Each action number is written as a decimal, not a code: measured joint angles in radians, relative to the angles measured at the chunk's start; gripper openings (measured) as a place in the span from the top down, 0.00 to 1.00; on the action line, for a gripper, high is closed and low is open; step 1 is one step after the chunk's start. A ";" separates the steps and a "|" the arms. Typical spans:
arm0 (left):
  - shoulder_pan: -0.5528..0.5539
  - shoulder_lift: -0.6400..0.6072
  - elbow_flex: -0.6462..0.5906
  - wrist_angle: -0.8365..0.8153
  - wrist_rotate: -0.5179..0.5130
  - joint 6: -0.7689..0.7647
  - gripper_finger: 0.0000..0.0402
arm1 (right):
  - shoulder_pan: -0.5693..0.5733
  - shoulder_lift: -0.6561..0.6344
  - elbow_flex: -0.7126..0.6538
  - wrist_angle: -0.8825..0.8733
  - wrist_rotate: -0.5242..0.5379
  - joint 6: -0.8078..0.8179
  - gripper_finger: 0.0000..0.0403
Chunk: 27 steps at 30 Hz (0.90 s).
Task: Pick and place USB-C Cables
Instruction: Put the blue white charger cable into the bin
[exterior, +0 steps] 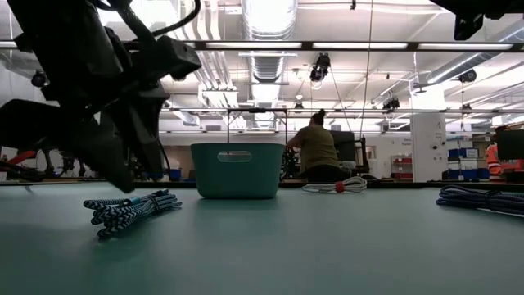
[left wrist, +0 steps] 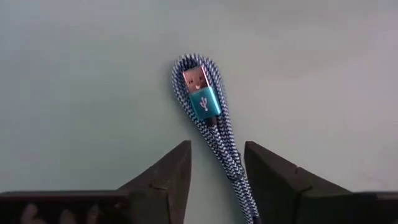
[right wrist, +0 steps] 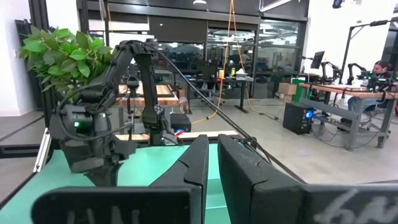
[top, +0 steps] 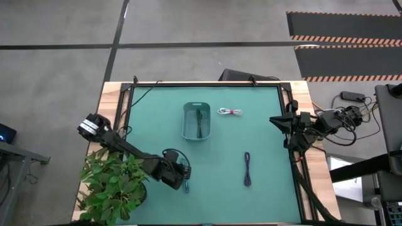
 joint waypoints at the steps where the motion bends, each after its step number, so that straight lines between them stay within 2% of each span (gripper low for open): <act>1: 0.000 0.006 0.000 0.007 0.006 0.007 0.65 | 0.000 0.000 0.000 0.000 0.000 0.000 0.93; 8: 0.001 0.032 0.000 0.024 0.015 0.016 0.57 | 0.000 0.000 0.000 0.000 0.000 0.000 0.93; 27: 0.007 0.101 0.015 0.063 -0.013 0.038 0.56 | 0.000 0.000 0.000 0.000 0.001 0.000 0.93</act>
